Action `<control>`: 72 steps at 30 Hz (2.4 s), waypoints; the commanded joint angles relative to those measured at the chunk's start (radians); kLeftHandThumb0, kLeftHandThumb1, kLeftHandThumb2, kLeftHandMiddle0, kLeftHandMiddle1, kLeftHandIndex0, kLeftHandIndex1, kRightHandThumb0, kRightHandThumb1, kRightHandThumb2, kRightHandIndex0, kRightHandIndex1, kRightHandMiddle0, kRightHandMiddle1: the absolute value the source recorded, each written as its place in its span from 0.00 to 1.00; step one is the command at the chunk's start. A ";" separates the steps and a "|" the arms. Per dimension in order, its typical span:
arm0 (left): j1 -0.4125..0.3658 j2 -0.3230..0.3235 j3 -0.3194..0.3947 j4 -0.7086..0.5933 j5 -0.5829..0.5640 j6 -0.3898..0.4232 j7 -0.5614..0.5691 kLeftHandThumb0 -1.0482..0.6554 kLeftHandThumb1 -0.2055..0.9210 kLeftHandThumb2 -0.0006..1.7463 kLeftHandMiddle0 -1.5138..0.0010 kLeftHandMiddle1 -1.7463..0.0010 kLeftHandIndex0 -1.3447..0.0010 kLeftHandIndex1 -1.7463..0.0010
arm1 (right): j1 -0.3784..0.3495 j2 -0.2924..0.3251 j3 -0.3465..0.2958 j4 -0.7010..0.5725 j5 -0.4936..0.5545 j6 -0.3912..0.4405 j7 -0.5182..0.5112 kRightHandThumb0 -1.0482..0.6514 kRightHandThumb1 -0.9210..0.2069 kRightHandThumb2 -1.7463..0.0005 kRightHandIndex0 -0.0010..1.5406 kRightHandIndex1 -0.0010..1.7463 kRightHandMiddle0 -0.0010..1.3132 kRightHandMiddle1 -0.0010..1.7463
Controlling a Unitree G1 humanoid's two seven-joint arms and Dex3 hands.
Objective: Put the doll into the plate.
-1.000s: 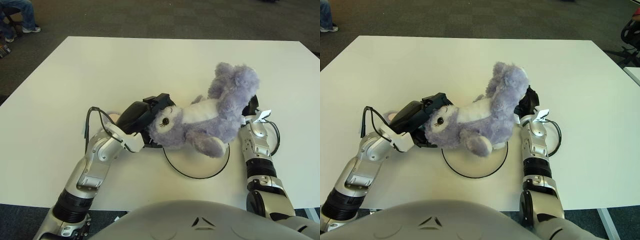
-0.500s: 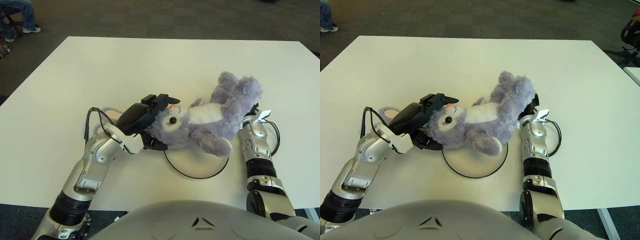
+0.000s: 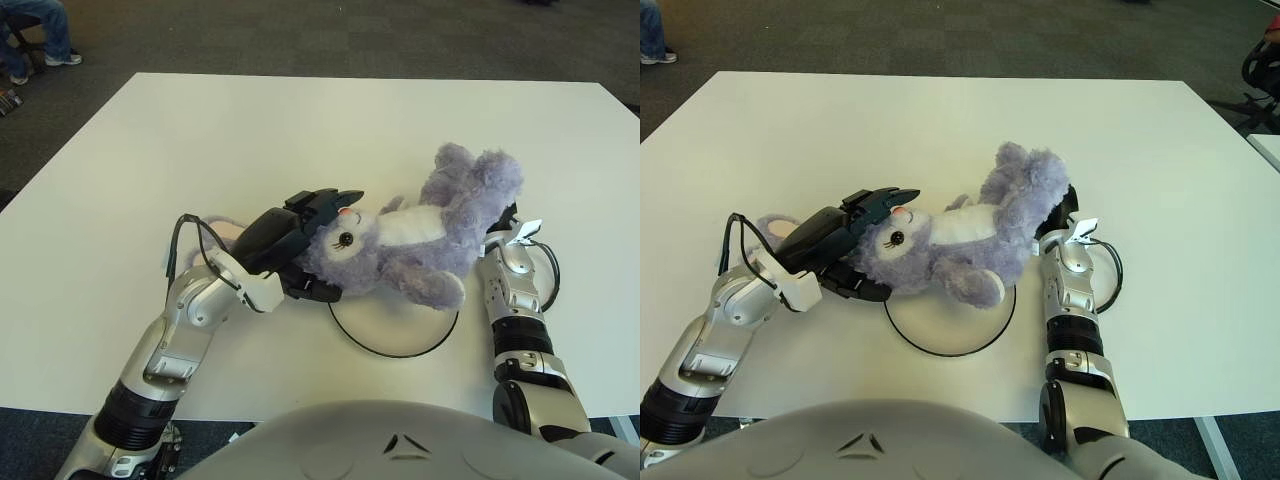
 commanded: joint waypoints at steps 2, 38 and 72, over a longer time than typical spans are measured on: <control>-0.002 0.003 0.011 0.023 -0.018 -0.048 0.022 0.04 1.00 0.28 0.92 0.99 1.00 0.93 | 0.010 -0.002 -0.001 0.012 0.003 0.020 -0.006 0.31 0.61 0.19 0.83 1.00 0.52 1.00; -0.018 -0.214 0.105 0.263 -0.482 -0.369 0.110 0.00 1.00 0.59 0.80 0.98 0.99 0.87 | 0.010 -0.006 0.006 0.012 -0.009 0.021 -0.015 0.31 0.61 0.19 0.83 1.00 0.52 1.00; -0.167 -0.217 0.430 0.364 -0.478 -0.062 0.334 0.06 1.00 0.63 0.65 0.79 1.00 0.47 | 0.006 -0.007 0.003 0.022 -0.009 0.015 -0.014 0.31 0.61 0.19 0.83 1.00 0.52 1.00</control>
